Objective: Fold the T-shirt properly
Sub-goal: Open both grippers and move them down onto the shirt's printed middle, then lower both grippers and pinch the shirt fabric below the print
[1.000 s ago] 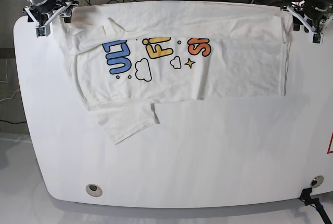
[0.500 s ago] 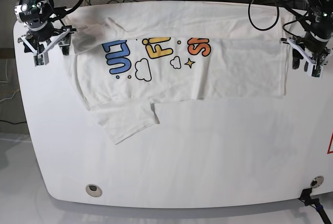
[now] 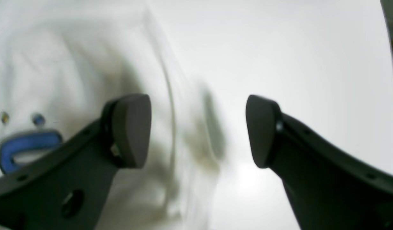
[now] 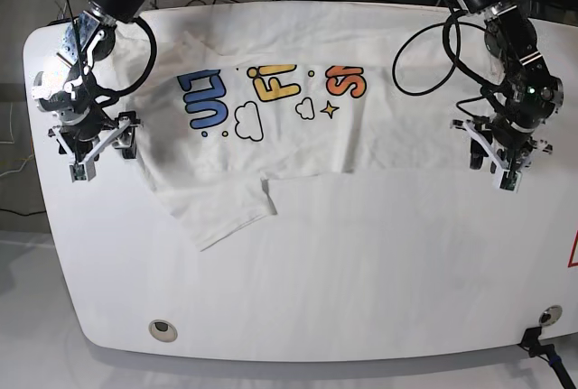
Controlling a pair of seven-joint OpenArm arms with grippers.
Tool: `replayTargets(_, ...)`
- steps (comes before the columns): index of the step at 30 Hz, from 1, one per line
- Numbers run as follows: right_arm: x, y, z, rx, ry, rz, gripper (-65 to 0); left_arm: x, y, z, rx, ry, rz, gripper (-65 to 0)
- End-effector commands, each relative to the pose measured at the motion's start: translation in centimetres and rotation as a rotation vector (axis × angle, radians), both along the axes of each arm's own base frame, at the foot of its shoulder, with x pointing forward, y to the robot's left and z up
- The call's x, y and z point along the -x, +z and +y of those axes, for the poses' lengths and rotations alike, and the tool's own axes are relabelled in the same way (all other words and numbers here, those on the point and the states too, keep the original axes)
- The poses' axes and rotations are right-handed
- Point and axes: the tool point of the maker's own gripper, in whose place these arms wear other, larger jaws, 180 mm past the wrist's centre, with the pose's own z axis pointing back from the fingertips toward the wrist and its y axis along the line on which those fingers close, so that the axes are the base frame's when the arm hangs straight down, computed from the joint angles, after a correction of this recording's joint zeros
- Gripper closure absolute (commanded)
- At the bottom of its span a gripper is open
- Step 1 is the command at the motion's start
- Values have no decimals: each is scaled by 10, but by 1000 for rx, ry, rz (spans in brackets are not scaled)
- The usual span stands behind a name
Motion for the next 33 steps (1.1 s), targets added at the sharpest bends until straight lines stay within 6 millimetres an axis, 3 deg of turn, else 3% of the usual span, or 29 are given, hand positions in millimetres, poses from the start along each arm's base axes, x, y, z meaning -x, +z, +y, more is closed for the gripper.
replayTargets(1, -22, 14, -8, -10, -1, -52, -448, -8, 5, 3, 11, -2, -41, -209)
replayTargets(6, -49, 8, 4, -39, 62, -33, -448, -11, -11, 16, 49, 37, -38, -209)
replayTargets(9, -57, 4, 7, -73, 59, -52, -448, -19, -16, 15, 77, 41, -48, -209)
replayTargets(11, -60, -3, 14, -92, 73, -41, -448, -18, -20, 26, 69, 46, -37, -209)
replayTargets(16, -64, -15, 18, -118, 88, -25, -446, -24, -21, 36, 75, 52, -55, -209)
replayTargets(23, -74, -7, 19, -124, 87, -57, -448, -32, -30, 49, 100, 70, -43, -209)
replayTargets(33, -71, -31, 17, -192, 59, -39, -446, -39, -37, 48, 133, 76, -41, -209)
